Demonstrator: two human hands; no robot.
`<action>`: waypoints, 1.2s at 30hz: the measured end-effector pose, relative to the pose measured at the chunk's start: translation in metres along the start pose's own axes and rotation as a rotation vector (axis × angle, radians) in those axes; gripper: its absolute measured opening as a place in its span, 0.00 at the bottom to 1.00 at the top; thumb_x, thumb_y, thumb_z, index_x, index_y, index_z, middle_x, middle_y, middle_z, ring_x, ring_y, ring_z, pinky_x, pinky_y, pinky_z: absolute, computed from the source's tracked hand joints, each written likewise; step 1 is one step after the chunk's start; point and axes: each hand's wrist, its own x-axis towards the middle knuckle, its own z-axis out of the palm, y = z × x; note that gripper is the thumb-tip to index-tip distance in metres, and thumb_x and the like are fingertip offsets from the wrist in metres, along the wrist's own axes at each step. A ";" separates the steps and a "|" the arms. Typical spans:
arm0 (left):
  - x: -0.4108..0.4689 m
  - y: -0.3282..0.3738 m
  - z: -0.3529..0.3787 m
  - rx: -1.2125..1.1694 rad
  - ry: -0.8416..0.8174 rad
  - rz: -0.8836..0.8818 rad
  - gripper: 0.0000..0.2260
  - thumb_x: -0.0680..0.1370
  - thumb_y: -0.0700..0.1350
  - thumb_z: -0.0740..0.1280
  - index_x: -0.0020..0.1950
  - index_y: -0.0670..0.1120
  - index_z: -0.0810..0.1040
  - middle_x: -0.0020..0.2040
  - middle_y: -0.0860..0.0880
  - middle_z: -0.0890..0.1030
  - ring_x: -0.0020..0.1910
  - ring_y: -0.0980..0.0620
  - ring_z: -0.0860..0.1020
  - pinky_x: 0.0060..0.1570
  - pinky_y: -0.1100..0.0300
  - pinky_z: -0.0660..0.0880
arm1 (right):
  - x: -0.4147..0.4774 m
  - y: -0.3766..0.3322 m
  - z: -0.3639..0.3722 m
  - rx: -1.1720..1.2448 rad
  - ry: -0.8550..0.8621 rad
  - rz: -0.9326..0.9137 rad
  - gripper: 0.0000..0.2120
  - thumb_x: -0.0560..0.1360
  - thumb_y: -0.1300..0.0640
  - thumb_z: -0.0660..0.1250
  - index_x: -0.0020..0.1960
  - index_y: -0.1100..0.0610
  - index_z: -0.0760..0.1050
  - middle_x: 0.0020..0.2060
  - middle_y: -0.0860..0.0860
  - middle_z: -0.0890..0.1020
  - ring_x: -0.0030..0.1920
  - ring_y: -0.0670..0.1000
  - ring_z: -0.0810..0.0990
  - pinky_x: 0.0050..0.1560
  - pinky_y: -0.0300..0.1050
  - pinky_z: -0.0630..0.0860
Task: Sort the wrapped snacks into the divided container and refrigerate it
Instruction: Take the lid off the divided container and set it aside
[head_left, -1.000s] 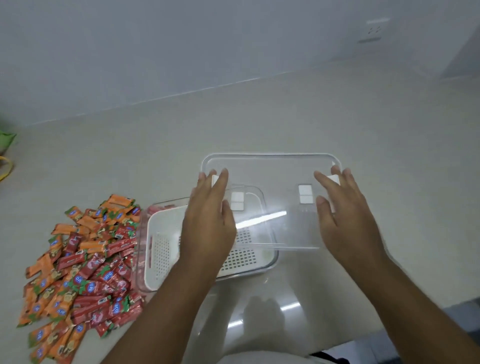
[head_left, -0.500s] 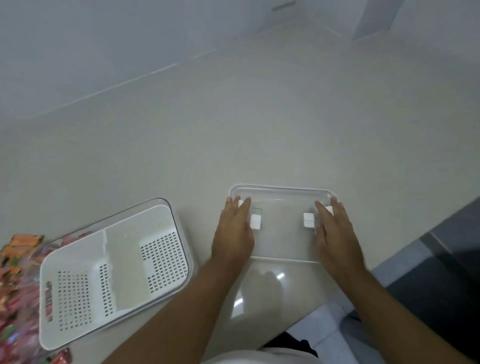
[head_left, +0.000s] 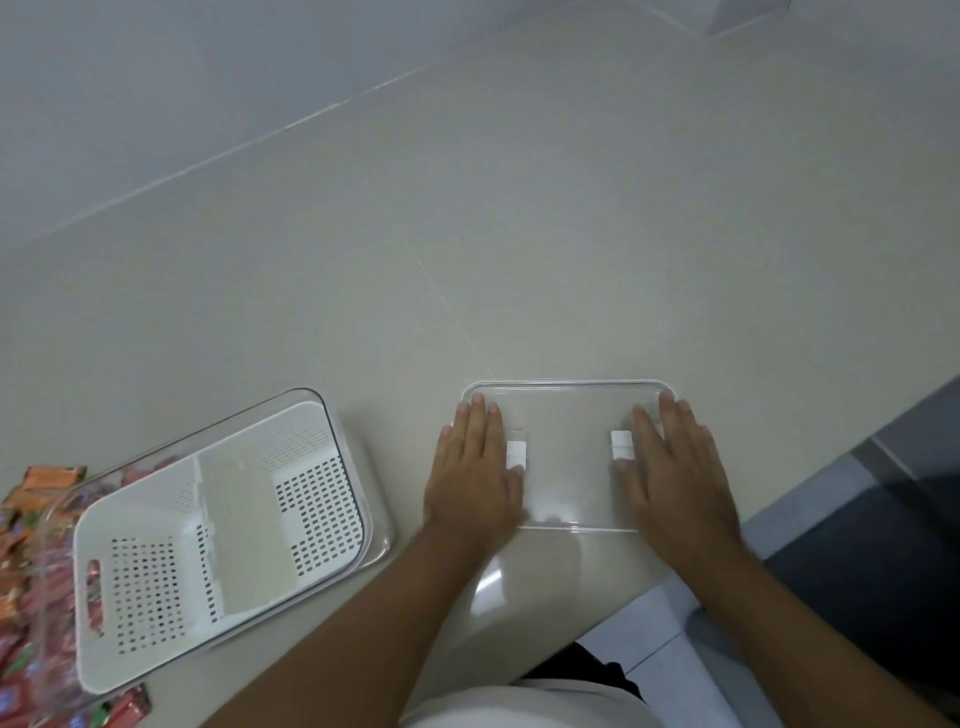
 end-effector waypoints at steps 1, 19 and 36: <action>-0.001 -0.001 0.003 0.003 -0.044 0.008 0.35 0.83 0.56 0.54 0.83 0.42 0.42 0.83 0.44 0.39 0.82 0.45 0.39 0.78 0.52 0.36 | -0.002 0.000 0.003 -0.009 -0.022 -0.012 0.28 0.81 0.47 0.56 0.79 0.55 0.58 0.80 0.56 0.51 0.80 0.56 0.46 0.78 0.57 0.50; -0.036 0.012 -0.094 -0.111 0.240 0.061 0.33 0.81 0.60 0.49 0.84 0.47 0.48 0.84 0.49 0.45 0.81 0.53 0.37 0.75 0.59 0.29 | 0.008 -0.091 -0.044 0.000 -0.014 -0.187 0.36 0.77 0.33 0.46 0.80 0.51 0.54 0.80 0.50 0.55 0.80 0.52 0.47 0.79 0.53 0.42; -0.251 -0.224 -0.191 -0.215 0.473 -0.303 0.32 0.81 0.60 0.50 0.83 0.49 0.55 0.84 0.53 0.51 0.82 0.55 0.42 0.79 0.54 0.40 | -0.095 -0.394 0.003 0.090 -0.125 -0.693 0.30 0.80 0.39 0.55 0.79 0.47 0.55 0.80 0.44 0.53 0.79 0.43 0.42 0.75 0.40 0.32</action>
